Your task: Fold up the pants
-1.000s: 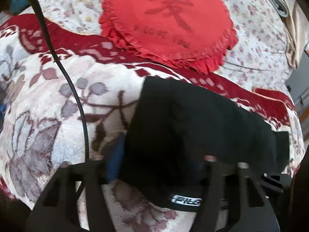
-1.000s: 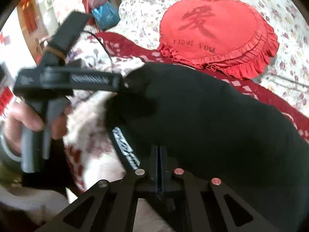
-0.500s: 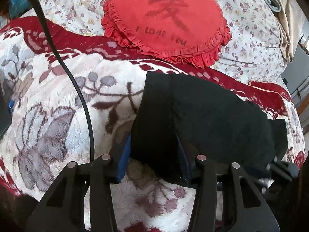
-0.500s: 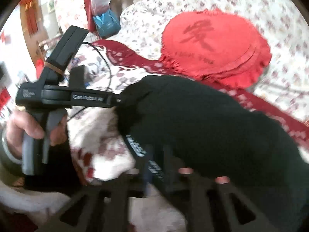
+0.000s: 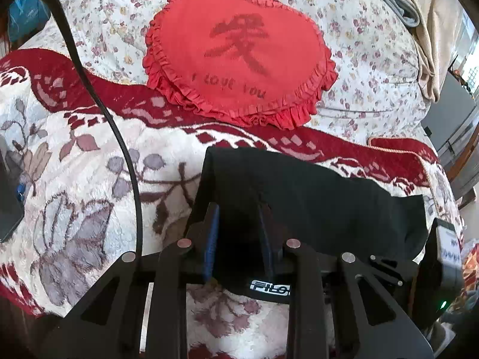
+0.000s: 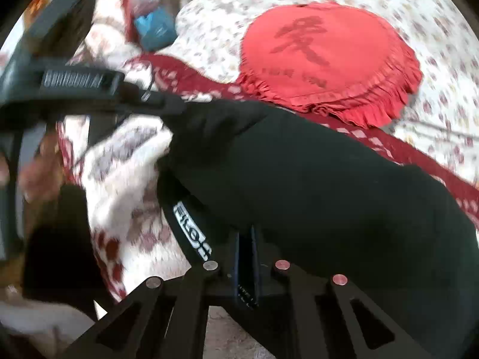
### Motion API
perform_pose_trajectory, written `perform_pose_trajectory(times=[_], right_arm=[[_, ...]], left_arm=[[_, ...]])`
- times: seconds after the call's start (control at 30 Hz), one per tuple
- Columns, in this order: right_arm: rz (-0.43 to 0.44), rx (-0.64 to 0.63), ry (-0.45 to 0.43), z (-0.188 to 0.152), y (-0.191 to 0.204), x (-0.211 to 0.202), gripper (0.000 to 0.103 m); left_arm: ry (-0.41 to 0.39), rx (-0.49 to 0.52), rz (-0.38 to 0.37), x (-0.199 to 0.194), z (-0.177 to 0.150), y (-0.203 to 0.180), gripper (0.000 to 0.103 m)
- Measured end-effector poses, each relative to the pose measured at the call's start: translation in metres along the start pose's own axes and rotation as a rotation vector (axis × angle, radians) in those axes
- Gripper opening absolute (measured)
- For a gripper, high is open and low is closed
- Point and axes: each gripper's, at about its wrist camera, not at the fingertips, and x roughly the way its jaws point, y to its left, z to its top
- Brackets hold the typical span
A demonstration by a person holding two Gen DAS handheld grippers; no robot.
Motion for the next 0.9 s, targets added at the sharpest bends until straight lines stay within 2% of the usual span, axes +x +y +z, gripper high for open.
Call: perform_pose_trajectory(times=[0.13,0.27,0.4,0.43,0.47,0.5,0.53,0.63,0.67,0.73,0.83,0.9], right_arm=[[0.048,0.015,0.006,0.004,0.005,-0.01,0.005],[0.093,-0.02,0.0,0.005,0.028,-0.025,0.005],[0.051,-0.039,0.057,-0.007,0.035,0.001,0.007],[0.062,-0.013,0.066,-0.01,0.032,0.007,0.012],[0.08,0.013,0.07,-0.011,0.029,0.007,0.023],[0.087,0.02,0.061,-0.011,0.027,0.002,0.038],[0.098,0.016,0.044,-0.01,0.026,-0.007,0.042],[0.058,0.036,-0.02,-0.006,0.011,-0.04,0.042],[0.033,0.064,-0.047,-0.005,-0.001,-0.051,0.042],[-0.02,0.115,-0.082,-0.001,-0.026,-0.065,0.042],[-0.105,0.173,-0.067,0.001,-0.061,-0.066,0.042],[-0.094,0.219,-0.059,0.0,-0.076,-0.061,0.042]], left_arm=[[0.015,-0.013,0.011,0.001,0.0,0.006,0.025],[-0.009,-0.024,0.018,-0.014,-0.004,0.011,0.025],[-0.008,-0.039,0.05,-0.019,-0.005,0.016,0.025],[-0.001,-0.032,0.064,-0.017,-0.006,0.015,0.03],[0.002,-0.024,0.079,-0.016,-0.006,0.013,0.036],[-0.001,-0.016,0.095,-0.016,-0.007,0.012,0.039],[-0.018,-0.007,0.119,-0.018,-0.008,0.011,0.043],[-0.054,-0.021,0.151,-0.023,-0.008,0.014,0.047],[-0.063,-0.032,0.145,-0.024,-0.007,0.015,0.056],[-0.064,-0.043,0.115,-0.021,-0.005,0.015,0.066],[-0.043,-0.039,0.053,-0.008,-0.004,0.01,0.068],[-0.007,-0.036,0.032,0.007,-0.004,0.008,0.074]])
